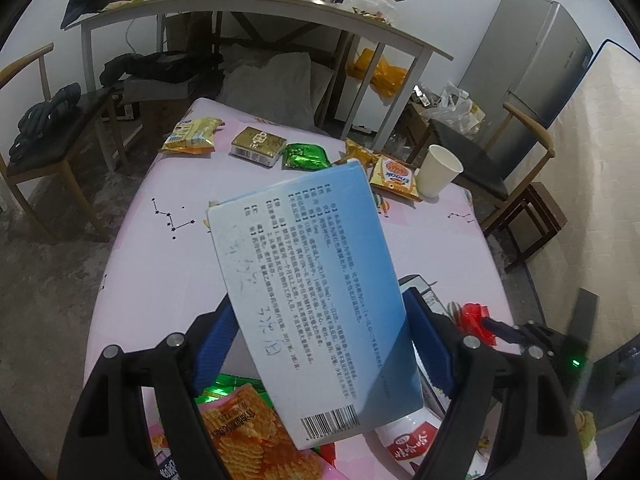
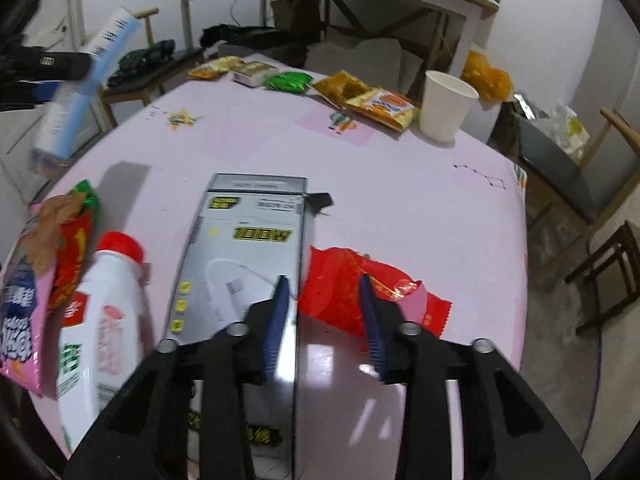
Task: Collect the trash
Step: 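Grasp the blue-and-white box with the left gripper while the right gripper grasps the red wrapper, then carry box and red wrapper over the blue wastebasket and open both grippers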
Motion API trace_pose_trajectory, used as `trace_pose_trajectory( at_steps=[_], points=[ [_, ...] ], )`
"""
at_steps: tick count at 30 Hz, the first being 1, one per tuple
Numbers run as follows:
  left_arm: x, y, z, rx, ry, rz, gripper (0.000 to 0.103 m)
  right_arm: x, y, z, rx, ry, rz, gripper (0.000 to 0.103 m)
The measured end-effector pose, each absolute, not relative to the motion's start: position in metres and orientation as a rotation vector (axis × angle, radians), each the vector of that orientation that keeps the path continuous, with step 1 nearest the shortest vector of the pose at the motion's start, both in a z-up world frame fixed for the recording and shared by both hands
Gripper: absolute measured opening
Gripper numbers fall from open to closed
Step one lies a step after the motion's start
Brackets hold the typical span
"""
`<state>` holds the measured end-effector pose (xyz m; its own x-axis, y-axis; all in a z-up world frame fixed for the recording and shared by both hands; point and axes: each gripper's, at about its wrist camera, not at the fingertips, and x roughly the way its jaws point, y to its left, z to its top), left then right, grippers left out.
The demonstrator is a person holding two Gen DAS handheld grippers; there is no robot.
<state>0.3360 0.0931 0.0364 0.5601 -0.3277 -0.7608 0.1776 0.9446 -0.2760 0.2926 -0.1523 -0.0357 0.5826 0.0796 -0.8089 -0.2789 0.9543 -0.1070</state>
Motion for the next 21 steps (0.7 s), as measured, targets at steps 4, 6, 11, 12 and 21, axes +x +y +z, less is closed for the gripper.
trace_pose_trajectory(
  at_steps=[4, 6, 11, 12, 21],
  points=[
    [0.326, 0.09, 0.043, -0.16, 0.908, -0.312, 0.078, 0.292, -0.161, -0.034, -0.188, 0.924, 0.179, 0.008],
    [0.319, 0.089, 0.048, -0.17, 0.89, -0.319, 0.078, 0.287, -0.169, -0.025, -0.152, 0.898, 0.163, 0.005],
    [0.291, 0.077, 0.065, -0.176, 0.815, -0.34, 0.078, 0.268, -0.187, 0.005, -0.045, 0.831, 0.155, 0.001],
    [0.283, 0.072, 0.069, -0.185, 0.8, -0.352, 0.078, 0.262, -0.19, 0.013, -0.033, 0.812, 0.155, 0.001],
    [0.22, 0.026, 0.091, -0.289, 0.691, -0.46, 0.078, 0.209, -0.212, 0.066, 0.039, 0.723, 0.134, 0.001]
  ],
)
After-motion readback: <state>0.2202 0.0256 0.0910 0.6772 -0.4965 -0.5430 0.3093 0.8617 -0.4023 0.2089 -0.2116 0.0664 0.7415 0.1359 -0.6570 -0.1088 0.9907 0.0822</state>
